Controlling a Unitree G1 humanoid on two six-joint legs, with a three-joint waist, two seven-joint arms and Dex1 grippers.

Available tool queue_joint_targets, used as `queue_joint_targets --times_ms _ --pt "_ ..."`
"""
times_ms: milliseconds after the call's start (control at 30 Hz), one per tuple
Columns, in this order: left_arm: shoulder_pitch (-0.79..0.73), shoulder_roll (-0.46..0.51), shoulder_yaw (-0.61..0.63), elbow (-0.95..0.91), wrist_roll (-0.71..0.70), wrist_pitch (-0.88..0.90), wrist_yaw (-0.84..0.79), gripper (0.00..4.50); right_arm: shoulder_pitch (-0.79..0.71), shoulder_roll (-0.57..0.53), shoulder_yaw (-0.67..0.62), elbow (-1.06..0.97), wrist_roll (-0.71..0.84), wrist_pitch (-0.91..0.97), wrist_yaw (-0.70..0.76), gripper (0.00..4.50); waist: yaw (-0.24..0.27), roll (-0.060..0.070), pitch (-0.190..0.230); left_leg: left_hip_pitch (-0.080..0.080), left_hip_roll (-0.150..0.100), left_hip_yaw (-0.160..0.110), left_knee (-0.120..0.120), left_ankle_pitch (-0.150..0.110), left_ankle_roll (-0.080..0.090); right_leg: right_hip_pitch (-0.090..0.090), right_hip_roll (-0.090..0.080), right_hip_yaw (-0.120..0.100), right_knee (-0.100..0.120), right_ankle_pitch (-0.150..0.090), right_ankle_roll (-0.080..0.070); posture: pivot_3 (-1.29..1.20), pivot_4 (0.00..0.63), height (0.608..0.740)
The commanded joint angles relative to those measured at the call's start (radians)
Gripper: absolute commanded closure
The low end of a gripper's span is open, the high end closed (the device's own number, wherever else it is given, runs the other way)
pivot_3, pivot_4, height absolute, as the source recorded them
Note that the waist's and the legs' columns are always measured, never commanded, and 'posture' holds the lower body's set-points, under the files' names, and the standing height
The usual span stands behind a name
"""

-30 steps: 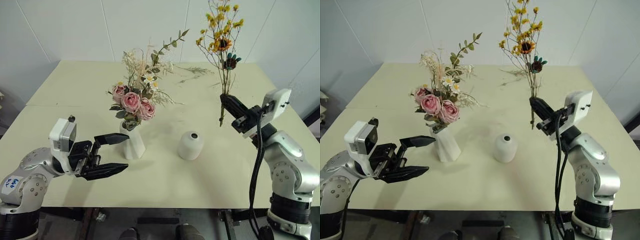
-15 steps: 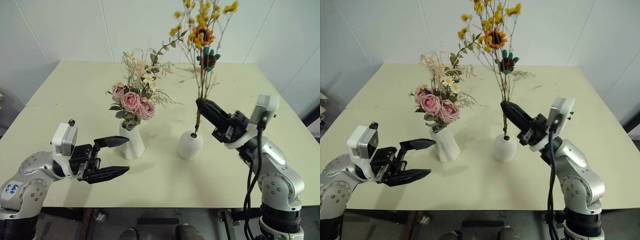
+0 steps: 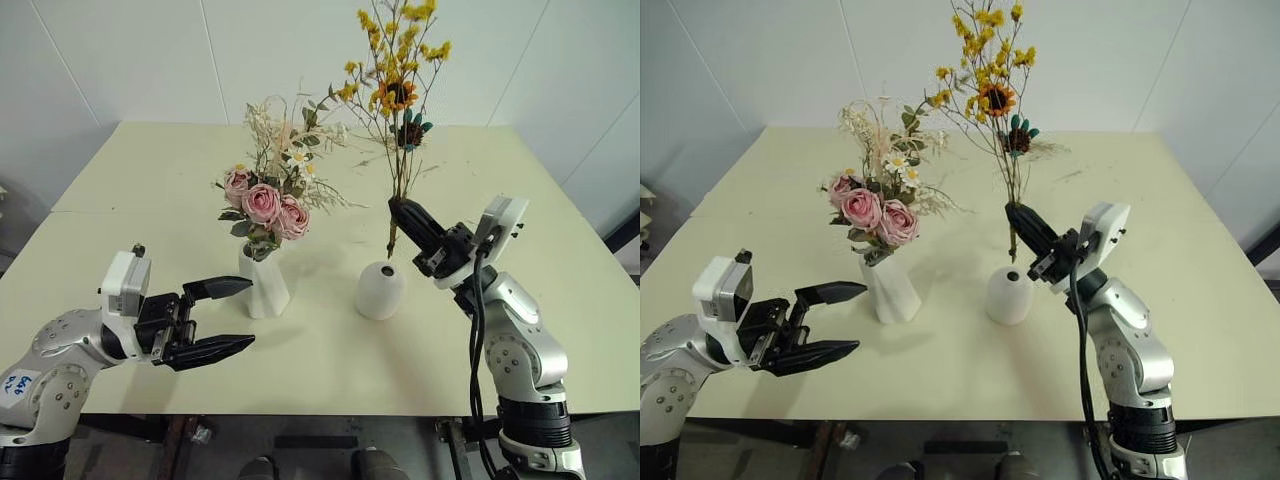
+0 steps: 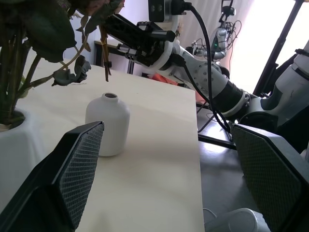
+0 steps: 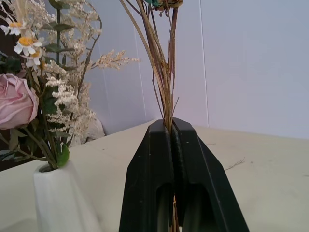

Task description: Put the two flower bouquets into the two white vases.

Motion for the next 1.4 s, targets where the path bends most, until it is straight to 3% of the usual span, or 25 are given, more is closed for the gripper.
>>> queue_joint_targets --times_ms 33,1400 --pt "0.013 0.022 0.042 -0.025 -0.005 -0.027 -0.007 0.00 0.019 0.005 0.006 -0.035 0.018 -0.021 0.023 4.48 0.000 0.000 0.000 0.000 0.000 0.000 0.000 0.000 0.000 0.000 0.000 0.000 0.000 0.000 0.000 0.00 0.150 0.740" --pt "-0.024 0.043 0.032 0.038 0.016 -0.058 -0.027 0.00 0.064 0.048 0.042 0.120 -0.076 -0.120 0.054 4.48 -0.001 0.000 0.000 0.000 0.000 0.000 0.000 0.000 0.000 0.000 0.000 0.000 0.000 0.000 0.000 0.00 0.150 0.740"
